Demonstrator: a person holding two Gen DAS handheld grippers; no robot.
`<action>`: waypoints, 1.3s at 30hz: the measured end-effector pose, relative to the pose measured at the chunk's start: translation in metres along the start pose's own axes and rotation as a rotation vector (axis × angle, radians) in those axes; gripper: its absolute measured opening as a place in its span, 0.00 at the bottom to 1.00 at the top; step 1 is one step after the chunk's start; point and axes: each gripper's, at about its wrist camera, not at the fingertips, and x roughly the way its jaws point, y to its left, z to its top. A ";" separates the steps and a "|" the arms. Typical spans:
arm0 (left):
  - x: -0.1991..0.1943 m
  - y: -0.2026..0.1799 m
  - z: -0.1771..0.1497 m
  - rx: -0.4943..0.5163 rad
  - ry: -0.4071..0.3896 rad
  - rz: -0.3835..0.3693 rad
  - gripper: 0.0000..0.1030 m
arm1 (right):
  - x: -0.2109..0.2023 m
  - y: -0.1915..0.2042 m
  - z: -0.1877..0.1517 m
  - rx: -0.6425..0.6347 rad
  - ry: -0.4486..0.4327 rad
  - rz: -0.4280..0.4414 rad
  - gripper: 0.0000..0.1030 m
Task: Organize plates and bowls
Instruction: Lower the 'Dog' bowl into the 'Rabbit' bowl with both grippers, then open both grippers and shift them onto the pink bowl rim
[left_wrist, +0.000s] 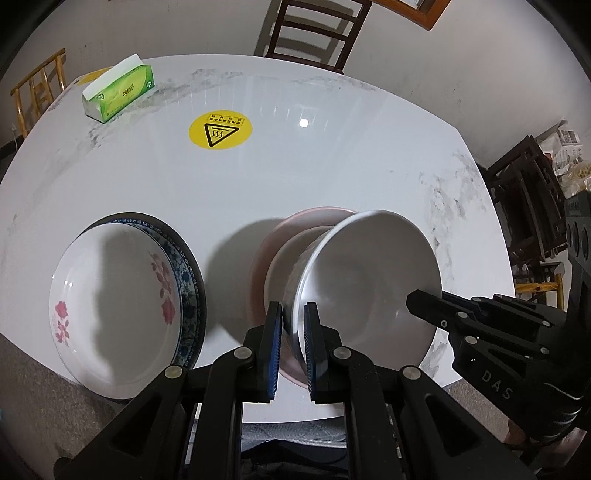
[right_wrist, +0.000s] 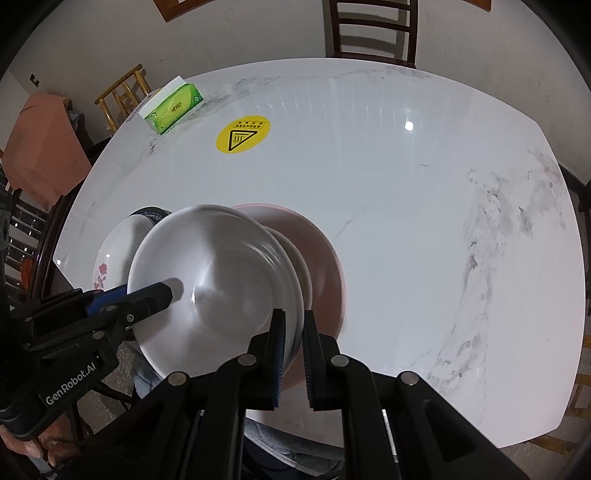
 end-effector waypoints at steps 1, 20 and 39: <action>0.001 0.000 0.000 -0.002 0.002 0.000 0.09 | 0.001 -0.001 0.001 0.004 0.001 0.004 0.09; 0.019 0.007 0.003 -0.017 0.026 0.010 0.09 | 0.014 -0.006 0.003 0.030 -0.001 0.023 0.09; 0.021 0.010 0.005 -0.012 -0.001 -0.004 0.08 | 0.023 -0.007 0.004 0.043 -0.010 0.024 0.12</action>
